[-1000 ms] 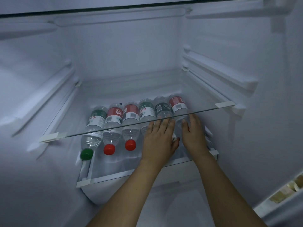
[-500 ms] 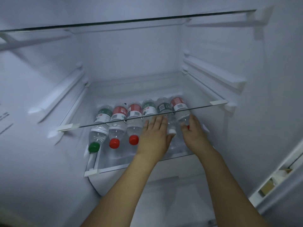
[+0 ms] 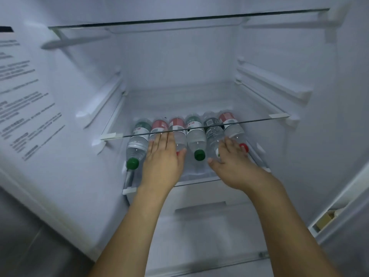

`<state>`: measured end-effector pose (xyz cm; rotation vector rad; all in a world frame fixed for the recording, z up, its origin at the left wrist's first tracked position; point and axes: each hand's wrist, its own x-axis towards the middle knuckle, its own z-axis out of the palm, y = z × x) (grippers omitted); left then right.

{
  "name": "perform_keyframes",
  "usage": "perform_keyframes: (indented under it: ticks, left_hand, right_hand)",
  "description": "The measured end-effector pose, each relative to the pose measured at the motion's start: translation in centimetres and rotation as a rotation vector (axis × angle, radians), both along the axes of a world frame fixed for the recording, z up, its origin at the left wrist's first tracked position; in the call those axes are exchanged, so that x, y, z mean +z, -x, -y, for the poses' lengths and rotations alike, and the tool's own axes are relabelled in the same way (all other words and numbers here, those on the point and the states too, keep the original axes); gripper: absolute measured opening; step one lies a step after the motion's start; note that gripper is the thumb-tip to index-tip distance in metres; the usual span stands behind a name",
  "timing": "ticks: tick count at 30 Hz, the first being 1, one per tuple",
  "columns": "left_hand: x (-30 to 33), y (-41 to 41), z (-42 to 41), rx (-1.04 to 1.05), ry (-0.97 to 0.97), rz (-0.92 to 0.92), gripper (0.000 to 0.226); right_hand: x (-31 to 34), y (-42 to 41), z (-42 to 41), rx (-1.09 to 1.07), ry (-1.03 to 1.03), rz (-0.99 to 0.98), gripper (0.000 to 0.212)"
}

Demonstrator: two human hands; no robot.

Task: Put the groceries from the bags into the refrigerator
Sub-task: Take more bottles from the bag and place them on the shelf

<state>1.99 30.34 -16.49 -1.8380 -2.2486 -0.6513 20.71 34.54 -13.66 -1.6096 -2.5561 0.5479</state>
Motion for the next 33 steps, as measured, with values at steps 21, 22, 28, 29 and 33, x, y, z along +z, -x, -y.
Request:
perform_keyframes:
  ticks: [21,22,28,29,33]
  left_hand:
    - [5.2,-3.8,14.6,0.273,0.104,0.006,0.066]
    - [5.3,-3.8,15.4,0.290,0.103,0.004,0.066]
    - [6.4,-3.3,20.1,0.371,0.101,0.002,0.067]
    - [6.6,-3.3,20.9,0.377,0.104,-0.003,0.067]
    - [7.5,-3.7,24.6,0.418,0.128,-0.013,0.066]
  right_hand:
    - [4.1,0.8,7.9,0.394,-0.020,0.115,0.074]
    - [4.2,1.1,8.4,0.413,-0.022,0.113,0.075]
    - [4.8,2.9,11.6,0.505,-0.023,0.115,0.075]
    - [4.9,3.2,12.3,0.520,-0.026,0.111,0.075]
    - [5.3,4.4,15.3,0.586,-0.033,0.085,0.074]
